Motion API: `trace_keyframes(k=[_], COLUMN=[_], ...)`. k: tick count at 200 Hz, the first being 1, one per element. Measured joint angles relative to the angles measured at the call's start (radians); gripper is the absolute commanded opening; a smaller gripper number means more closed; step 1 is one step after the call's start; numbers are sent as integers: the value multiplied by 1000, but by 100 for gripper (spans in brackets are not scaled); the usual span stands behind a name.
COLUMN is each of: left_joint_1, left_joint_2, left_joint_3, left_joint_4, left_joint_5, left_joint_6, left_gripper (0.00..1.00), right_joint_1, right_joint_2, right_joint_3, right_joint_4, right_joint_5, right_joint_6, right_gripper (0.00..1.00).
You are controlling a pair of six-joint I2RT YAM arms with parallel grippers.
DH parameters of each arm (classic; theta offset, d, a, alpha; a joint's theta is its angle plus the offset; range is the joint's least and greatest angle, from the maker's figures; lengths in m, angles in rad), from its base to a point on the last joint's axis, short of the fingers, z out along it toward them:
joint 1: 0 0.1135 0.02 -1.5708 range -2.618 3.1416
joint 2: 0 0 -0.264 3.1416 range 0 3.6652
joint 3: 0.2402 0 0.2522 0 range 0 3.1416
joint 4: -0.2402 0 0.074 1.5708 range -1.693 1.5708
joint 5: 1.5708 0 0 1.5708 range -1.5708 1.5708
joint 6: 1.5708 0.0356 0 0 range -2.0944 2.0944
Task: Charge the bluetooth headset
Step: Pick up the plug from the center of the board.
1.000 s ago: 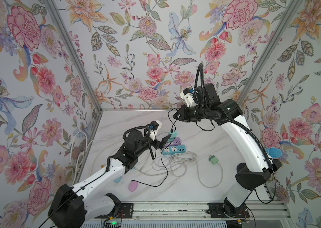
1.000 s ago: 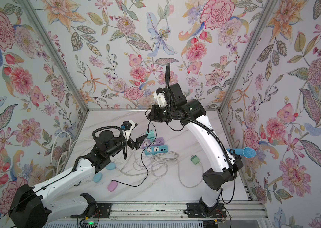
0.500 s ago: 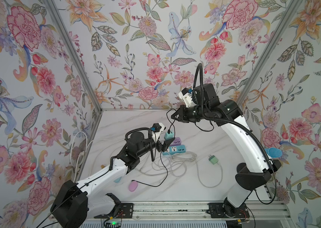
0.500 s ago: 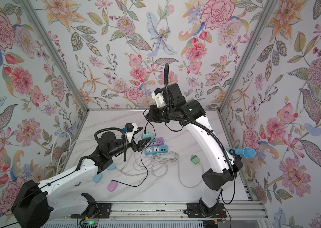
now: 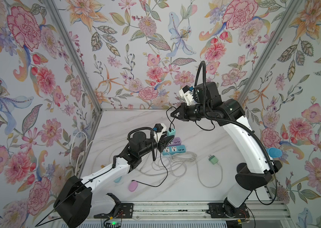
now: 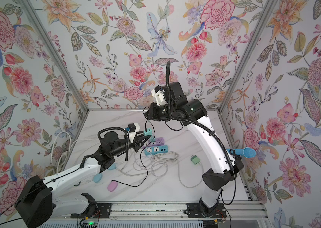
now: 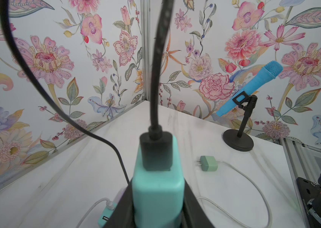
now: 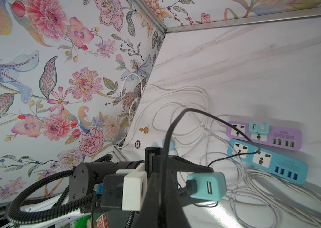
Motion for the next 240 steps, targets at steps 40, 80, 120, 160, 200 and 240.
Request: trace_keyframes(k=[40, 80, 120, 160, 200, 240], left_joint_1=[0, 0, 0, 0, 0, 0], left_joint_2=[0, 0, -10, -15, -17, -15], left_joint_3=[0, 12, 46, 51, 55, 63], left_joint_4=[2, -51, -77, -120, -130, -129], left_joint_5=[-4, -32, -35, -38, -34, -29], left_joint_6=[-2, -2, -1, -1, -2, 1], left_gripper=[9, 0, 0, 0, 0, 0], right_joint_1=[0, 33, 93, 130, 140, 152], right_joint_2=[0, -29, -32, -23, -35, -106], right_joint_3=[-1, -97, -220, -226, -271, -407], right_joint_4=[3, 27, 25, 44, 71, 97], right_joint_5=[-1, 68, 155, 192, 277, 309], right_joint_6=[-1, -38, -94, -144, -175, -195], right_gripper=[0, 12, 27, 57, 67, 71])
